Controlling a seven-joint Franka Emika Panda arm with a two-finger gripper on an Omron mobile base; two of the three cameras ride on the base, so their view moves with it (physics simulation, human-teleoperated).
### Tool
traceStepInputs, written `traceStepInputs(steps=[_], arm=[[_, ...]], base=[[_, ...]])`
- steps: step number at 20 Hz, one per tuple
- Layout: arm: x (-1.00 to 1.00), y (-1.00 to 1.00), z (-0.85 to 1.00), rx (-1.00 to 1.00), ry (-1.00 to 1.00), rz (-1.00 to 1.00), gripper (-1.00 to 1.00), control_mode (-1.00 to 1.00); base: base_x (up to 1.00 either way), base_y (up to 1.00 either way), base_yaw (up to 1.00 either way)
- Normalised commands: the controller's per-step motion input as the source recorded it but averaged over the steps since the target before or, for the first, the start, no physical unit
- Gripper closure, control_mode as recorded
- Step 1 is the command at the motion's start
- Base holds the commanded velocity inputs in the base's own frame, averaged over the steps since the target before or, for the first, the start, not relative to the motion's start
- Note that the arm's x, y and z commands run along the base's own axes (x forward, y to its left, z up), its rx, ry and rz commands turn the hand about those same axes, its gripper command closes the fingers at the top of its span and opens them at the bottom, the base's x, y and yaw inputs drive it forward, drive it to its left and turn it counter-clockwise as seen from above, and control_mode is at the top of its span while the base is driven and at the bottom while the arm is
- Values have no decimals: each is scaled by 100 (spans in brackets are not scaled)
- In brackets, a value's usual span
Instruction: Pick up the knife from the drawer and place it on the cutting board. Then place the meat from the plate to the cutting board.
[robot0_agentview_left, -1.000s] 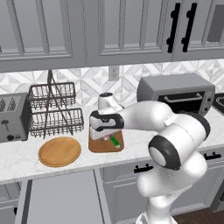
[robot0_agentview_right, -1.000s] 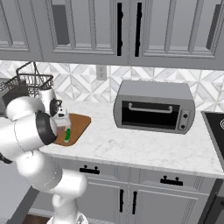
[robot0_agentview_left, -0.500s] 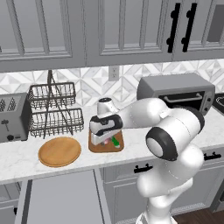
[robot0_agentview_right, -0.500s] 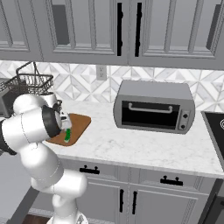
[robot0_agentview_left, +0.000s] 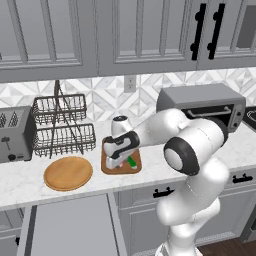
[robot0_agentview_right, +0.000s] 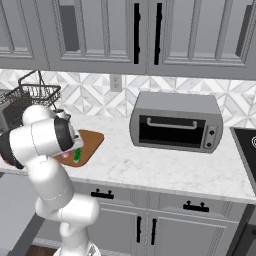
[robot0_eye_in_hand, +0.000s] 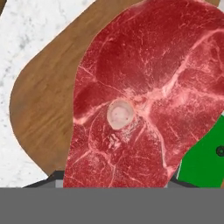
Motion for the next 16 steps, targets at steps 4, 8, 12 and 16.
traceStepInputs(steps=[4,8,12,16], arm=[[14,0,0,0,0,6,100,-100],[4,0,0,0,0,4,-100,-100],[0,0,0,0,0,1,-100,-100],[0,0,15,0,0,0,-100,-100]], base=[[0,0,0],[0,0,0],[0,0,0],[0,0,0]])
